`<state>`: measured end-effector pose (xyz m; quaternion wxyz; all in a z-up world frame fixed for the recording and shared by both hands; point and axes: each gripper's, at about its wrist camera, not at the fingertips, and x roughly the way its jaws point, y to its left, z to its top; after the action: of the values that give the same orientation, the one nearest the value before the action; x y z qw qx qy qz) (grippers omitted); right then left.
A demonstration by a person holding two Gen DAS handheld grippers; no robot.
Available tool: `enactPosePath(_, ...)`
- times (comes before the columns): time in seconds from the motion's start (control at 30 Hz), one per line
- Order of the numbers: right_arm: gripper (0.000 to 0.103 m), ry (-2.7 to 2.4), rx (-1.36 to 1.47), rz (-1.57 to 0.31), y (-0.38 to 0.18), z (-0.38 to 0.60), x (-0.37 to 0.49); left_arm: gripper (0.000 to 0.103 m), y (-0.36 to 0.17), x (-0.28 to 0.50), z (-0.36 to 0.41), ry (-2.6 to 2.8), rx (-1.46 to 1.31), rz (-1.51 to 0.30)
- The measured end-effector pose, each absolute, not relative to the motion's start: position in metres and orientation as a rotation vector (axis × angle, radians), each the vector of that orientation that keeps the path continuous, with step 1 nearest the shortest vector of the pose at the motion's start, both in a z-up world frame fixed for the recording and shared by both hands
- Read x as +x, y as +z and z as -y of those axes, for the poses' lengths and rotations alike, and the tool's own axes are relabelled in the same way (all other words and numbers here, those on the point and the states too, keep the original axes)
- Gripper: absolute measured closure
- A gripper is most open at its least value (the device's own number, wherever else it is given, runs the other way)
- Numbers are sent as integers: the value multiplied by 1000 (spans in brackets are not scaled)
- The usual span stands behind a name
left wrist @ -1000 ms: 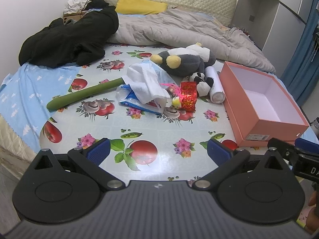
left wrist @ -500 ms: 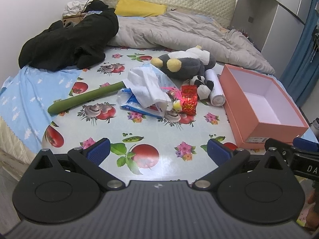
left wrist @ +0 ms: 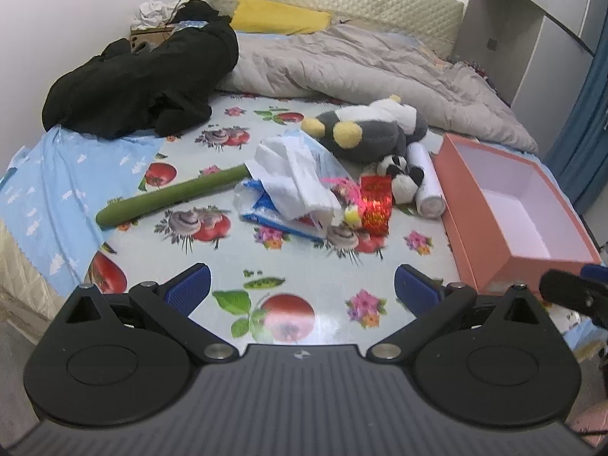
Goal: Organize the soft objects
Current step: 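Move both tools toward the pile of items beside the pink box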
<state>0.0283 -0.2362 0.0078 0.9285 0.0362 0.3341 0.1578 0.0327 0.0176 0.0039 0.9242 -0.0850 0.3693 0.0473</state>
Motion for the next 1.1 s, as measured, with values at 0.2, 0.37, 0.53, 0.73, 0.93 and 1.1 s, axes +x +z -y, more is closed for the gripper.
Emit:
enactPosePath(0.2,0,333,25,-717,24,230,46,0,3,54,-25,105,-180,-751)
enactPosePath(0.37,0,285,-51,-712,39,227,54,0,-2,66,-32,118,-187,-762)
enactPosePath(0.53,0,290,-88,-748,47,222,59,0,-7,73,-39,133,-191,-760)
enactPosePath(0.73,0,289,-43,-848,49,226,71,0,-21,86,-47,153,-190,-790)
enactPosePath(0.93,0,267,-62,-883,45,227,80,0,-28,93,-45,156,-183,-804)
enactPosePath(1.1,0,245,-71,-903,43,227,89,0,-35,99,-39,151,-185,-825)
